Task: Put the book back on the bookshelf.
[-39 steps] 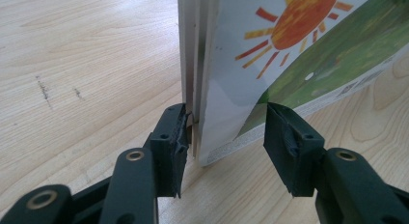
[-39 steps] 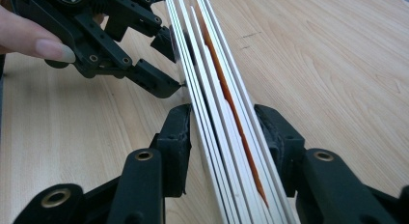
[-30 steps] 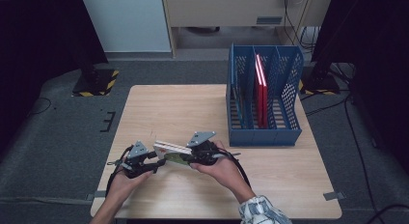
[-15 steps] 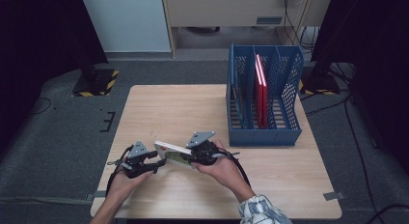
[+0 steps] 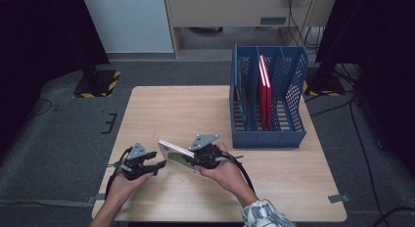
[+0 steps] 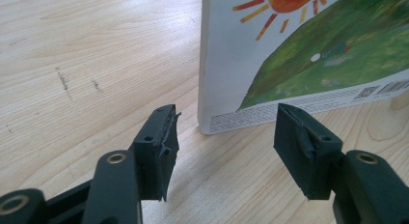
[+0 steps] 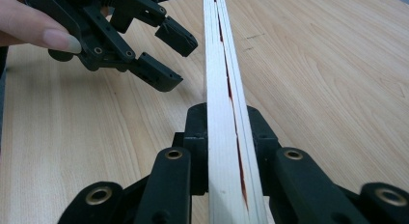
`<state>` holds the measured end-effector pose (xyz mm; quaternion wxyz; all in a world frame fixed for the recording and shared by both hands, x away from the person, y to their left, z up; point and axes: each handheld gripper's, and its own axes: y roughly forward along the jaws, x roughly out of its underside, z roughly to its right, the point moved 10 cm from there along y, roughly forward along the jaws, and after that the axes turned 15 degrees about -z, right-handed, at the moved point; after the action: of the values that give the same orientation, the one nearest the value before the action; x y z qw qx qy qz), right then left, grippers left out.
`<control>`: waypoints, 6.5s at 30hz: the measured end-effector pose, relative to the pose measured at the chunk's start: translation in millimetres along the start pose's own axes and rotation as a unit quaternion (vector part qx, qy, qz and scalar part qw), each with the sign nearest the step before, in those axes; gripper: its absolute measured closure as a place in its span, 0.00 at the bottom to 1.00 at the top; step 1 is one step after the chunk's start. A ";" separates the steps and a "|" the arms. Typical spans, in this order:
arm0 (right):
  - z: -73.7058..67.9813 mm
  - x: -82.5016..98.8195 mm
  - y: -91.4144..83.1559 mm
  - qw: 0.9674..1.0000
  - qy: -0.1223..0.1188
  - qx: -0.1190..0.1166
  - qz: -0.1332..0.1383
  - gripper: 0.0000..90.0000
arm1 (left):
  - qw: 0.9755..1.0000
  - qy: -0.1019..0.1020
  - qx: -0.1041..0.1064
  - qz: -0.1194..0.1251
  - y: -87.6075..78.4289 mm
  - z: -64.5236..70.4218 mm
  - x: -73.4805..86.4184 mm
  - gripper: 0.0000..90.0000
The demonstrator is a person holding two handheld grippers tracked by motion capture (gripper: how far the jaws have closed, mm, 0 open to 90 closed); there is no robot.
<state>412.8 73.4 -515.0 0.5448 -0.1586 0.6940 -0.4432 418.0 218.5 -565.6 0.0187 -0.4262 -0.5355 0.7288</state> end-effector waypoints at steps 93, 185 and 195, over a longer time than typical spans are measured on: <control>80.8 143.4 -191.2 0.973 0.187 0.118 0.072 0.85 | 0.995 -0.044 -0.077 -0.044 -0.2 -41.4 22.8 0.04; 165.3 147.8 -255.0 0.941 0.255 0.209 0.074 0.85 | 0.994 -0.050 -0.089 -0.044 -0.2 -46.0 24.0 0.04; 172.6 151.5 -264.6 0.934 0.269 0.224 0.077 0.85 | 0.994 -0.048 -0.091 -0.046 0.7 -45.5 24.2 0.04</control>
<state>444.2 -256.8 -402.1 0.3916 0.1466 0.7076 -0.5697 432.0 264.7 -583.6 -0.0129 -0.3659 -0.6190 0.6948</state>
